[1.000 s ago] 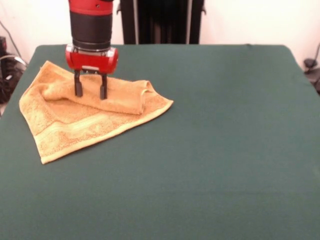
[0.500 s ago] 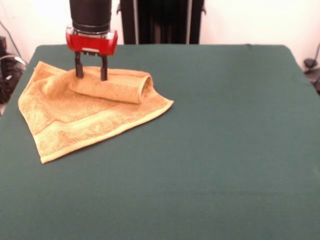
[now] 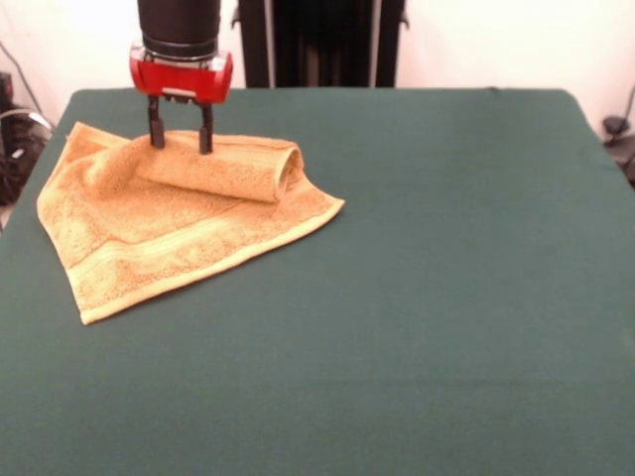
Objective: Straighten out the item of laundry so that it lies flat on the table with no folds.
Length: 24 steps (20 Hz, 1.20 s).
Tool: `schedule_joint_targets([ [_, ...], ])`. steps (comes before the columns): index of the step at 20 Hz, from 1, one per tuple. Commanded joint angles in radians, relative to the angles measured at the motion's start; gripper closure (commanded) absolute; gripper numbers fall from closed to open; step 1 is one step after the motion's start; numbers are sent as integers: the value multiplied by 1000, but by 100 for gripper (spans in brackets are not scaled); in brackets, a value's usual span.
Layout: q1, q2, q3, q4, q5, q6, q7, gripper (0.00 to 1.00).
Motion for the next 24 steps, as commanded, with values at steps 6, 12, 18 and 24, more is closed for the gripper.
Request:
schedule_joint_targets([
  [6,25,65,54,70,11,53,123,0],
  [12,27,74,58,60,8,45,121,0],
  [18,21,168,56,40,0,-68,157,0],
  [24,16,295,58,-8,-20,-199,165,0],
])
